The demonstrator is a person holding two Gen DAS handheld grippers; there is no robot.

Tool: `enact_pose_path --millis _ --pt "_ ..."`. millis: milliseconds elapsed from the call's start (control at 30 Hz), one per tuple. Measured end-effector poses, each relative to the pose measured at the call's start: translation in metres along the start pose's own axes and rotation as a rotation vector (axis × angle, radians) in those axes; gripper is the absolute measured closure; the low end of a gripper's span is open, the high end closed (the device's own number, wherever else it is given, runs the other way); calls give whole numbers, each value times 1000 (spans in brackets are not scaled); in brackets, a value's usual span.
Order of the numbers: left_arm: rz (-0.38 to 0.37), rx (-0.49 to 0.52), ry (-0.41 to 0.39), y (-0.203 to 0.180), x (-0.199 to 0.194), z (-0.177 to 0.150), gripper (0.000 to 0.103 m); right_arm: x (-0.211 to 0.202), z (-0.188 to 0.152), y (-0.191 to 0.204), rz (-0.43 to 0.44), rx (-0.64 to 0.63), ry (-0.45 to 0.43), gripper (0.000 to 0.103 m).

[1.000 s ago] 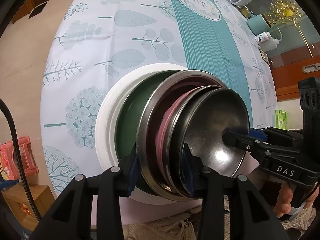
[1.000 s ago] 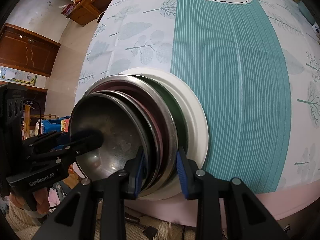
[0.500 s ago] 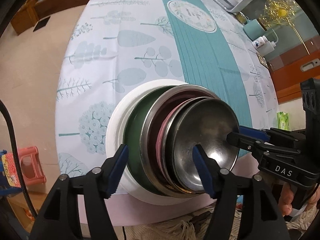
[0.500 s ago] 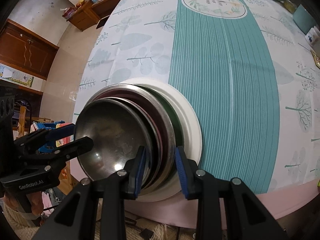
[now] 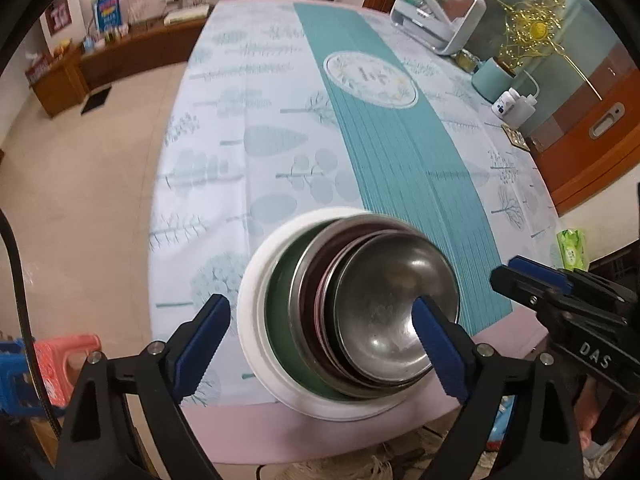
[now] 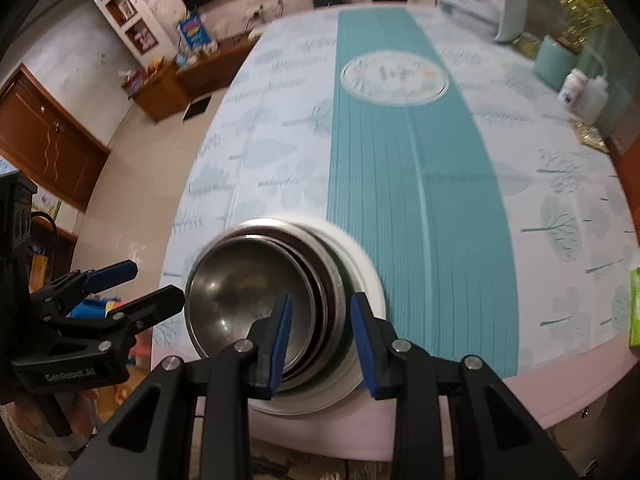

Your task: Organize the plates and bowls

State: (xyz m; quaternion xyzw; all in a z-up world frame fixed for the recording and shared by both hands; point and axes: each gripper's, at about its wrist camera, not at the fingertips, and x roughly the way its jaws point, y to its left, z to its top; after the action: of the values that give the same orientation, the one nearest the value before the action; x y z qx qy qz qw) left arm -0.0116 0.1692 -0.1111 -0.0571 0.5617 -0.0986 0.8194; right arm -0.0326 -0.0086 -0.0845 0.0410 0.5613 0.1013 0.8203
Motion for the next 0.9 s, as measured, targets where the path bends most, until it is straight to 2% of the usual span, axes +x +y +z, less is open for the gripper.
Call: enact_pose_path --millis 33,67,133,300,433,567,700,900 --pt "8 3 -11 -2 -3 0 2 -3 -1 0 -9 2 -12 70" --pt "9 5 -22 -4 -6 1 1 -5 -2 0 -17 4 -19 68" --pt "13 9 -34 -7 -10 1 1 -9 -5 0 -27 9 -32 64" --pt "-9 -10 -76 -15 -23 1 1 -16 -9 -2 -56 10 -55 64" --pt "11 -22 -120 -26 -37 -2 1 -26 -11 -4 -72 1 -78 64" --pt "52 -59 -174 -38 -55 -6 1 -40 -11 -4 -93 -31 -122 64" --pt "123 -87 -208 -51 -69 -11 1 -55 -12 -6 -84 -57 -166 57" --pt "165 -89 -232 -75 -85 -22 1 -77 -20 -15 -62 -77 -213 57"
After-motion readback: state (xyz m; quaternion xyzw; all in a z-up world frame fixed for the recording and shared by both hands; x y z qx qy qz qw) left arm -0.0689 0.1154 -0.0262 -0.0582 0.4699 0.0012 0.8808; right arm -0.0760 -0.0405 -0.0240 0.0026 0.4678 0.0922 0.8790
